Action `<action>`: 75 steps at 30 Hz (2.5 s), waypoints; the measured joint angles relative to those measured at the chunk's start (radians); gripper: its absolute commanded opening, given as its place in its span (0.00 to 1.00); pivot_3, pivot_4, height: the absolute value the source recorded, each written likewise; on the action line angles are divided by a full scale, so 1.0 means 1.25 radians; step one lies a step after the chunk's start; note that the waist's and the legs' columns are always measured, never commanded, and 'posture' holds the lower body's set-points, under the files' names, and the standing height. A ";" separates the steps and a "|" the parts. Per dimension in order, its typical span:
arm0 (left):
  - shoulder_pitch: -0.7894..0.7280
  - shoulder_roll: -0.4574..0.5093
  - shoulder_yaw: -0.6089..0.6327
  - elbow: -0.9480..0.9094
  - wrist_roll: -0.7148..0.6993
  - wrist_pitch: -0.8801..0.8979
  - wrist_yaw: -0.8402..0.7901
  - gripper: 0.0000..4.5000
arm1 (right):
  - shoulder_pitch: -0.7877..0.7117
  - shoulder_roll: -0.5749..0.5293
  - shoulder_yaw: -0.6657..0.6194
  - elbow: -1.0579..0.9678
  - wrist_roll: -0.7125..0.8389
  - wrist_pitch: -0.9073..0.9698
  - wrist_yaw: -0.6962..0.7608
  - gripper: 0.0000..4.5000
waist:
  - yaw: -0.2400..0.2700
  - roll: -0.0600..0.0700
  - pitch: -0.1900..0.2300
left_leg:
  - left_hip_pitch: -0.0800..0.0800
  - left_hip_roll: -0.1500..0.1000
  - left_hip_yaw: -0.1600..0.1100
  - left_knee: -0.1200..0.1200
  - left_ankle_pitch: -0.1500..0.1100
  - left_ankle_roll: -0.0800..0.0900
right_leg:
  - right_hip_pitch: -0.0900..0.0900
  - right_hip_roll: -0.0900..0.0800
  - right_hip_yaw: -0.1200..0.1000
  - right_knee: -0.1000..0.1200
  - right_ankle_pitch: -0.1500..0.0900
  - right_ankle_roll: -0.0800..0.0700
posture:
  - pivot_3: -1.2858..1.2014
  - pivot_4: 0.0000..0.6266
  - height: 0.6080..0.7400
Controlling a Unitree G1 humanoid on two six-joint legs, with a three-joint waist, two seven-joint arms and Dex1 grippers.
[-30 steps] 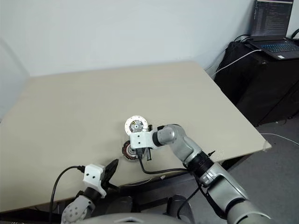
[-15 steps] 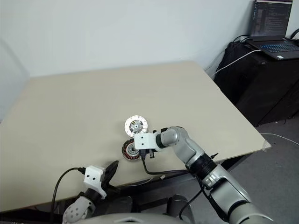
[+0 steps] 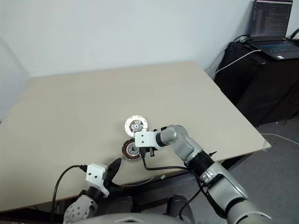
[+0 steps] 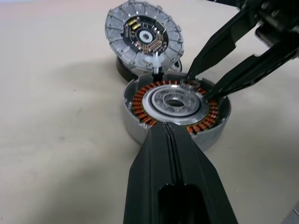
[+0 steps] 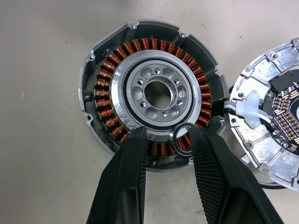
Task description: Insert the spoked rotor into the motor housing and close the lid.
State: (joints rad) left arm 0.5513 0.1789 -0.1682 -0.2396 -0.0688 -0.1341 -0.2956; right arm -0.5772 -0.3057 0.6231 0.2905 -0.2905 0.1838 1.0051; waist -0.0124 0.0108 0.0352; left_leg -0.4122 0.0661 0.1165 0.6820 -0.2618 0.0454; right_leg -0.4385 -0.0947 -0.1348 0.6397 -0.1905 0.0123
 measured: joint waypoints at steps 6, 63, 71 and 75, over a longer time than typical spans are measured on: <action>0.005 0.001 0.000 -0.033 -0.001 0.034 0.008 0.00 | -0.007 0.000 0.000 0.014 -0.001 -0.002 0.002 0.35 | 0.000 0.000 0.000 | 0.000 0.000 0.000 0.001 0.000 0.000 | 0.000 0.000 0.000 0.002 0.000 0.000 | 0.52 0.00 1.00; -0.010 0.001 0.001 0.059 -0.010 -0.039 -0.009 0.00 | -0.018 0.051 0.023 -0.004 -0.015 -0.016 0.034 0.01 | 0.000 0.001 0.000 | -0.001 0.000 0.000 0.000 0.000 0.000 | -0.003 -0.001 0.000 0.002 -0.001 -0.001 | 0.52 0.00 1.00; -0.008 0.001 0.001 0.059 -0.010 -0.039 -0.009 0.00 | -0.017 0.052 0.031 0.013 -0.015 -0.016 0.027 0.01 | 0.000 0.001 0.000 | -0.001 0.000 0.000 0.001 0.000 0.000 | -0.003 -0.001 0.000 0.002 -0.001 -0.001 | 0.52 0.00 1.00; -0.008 0.001 0.001 0.059 -0.010 -0.039 -0.009 0.00 | -0.017 0.051 0.031 0.020 -0.016 -0.016 0.022 0.01 | 0.000 0.001 0.000 | -0.001 0.000 0.000 0.001 0.000 0.000 | -0.003 -0.001 0.000 0.002 -0.001 -0.001 | 0.52 0.00 1.00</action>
State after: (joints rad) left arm 0.5414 0.1800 -0.1664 -0.1661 -0.0812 -0.1835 -0.3067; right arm -0.5985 -0.2413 0.6616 0.3150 -0.3099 0.1637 1.0329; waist -0.0123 0.0117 0.0354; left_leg -0.4136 0.0661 0.1165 0.6826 -0.2620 0.0448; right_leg -0.4427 -0.0957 -0.1352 0.6428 -0.1911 0.0114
